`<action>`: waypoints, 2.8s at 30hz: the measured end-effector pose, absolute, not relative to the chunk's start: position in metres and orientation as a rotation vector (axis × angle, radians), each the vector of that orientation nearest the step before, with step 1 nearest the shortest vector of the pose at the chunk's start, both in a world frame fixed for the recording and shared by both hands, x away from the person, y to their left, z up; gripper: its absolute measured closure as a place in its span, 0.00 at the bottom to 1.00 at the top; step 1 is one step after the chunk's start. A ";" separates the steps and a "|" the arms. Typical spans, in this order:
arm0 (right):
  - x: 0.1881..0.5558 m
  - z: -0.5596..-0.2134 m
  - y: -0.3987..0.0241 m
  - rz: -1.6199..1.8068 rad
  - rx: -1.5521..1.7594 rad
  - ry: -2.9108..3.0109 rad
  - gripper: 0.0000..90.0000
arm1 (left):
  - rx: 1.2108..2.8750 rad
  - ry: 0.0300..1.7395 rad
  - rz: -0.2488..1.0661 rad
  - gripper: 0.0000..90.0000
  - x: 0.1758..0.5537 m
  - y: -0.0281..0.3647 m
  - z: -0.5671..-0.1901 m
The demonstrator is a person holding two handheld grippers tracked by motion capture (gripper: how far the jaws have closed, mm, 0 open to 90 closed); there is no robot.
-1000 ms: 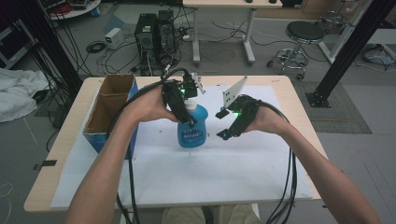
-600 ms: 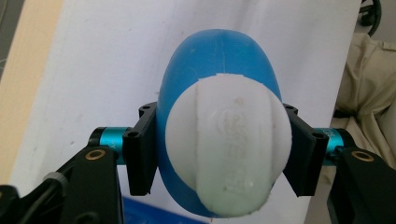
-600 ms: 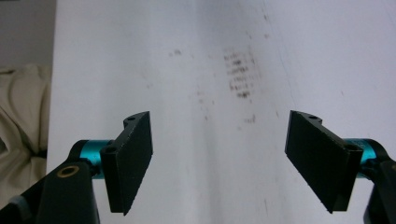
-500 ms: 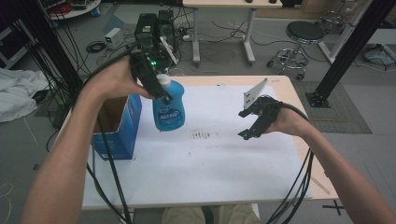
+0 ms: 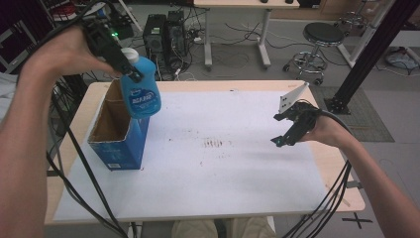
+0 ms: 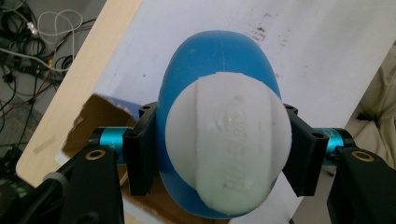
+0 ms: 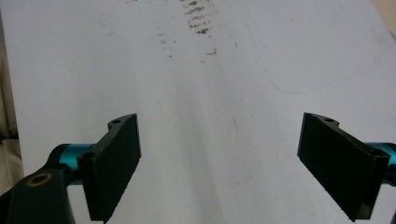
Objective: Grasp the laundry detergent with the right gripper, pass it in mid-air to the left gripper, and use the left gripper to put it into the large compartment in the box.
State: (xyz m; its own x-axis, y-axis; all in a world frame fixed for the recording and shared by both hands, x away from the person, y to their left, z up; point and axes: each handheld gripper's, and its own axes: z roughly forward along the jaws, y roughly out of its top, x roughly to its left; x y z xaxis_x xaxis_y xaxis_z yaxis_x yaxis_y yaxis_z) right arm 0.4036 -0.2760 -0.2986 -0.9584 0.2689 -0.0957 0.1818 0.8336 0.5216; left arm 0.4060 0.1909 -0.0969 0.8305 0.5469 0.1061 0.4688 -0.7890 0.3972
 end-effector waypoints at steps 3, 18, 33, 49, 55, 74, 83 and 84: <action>0.403 -0.298 -0.285 0.774 0.373 2.844 0.14 | 2.646 0.792 0.305 0.43 0.406 0.201 -0.095; 0.400 -0.305 -0.315 0.708 0.465 2.828 0.14 | 2.647 0.909 0.346 0.42 0.399 0.243 -0.097; 0.396 -0.309 -0.322 0.685 0.494 2.820 0.14 | 2.707 0.945 0.306 0.42 0.402 0.256 -0.124; 0.393 -0.320 -0.315 0.654 0.482 2.837 0.14 | 2.739 0.965 0.227 0.42 0.408 0.262 -0.179; 0.391 -0.324 -0.312 0.657 0.476 2.844 0.14 | 2.762 0.972 0.203 0.42 0.414 0.261 -0.206; 0.388 -0.335 -0.311 0.655 0.486 2.857 0.14 | 2.836 0.933 0.169 0.42 0.421 0.260 -0.261; 0.387 -0.338 -0.309 0.655 0.484 2.861 0.14 | 2.842 0.918 0.158 0.42 0.421 0.261 -0.271; 0.387 -0.338 -0.309 0.655 0.483 2.862 0.14 | 2.843 0.914 0.160 0.42 0.421 0.261 -0.272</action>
State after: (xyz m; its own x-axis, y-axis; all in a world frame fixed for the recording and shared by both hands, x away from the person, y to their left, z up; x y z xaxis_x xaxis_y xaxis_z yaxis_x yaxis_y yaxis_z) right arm 0.3873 -0.3094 -0.3384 -0.9338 0.3467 -0.0885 0.2736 0.8514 0.4475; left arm 0.4208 0.2607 -0.2715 0.8087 0.5857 0.0548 0.5696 -0.8029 0.1760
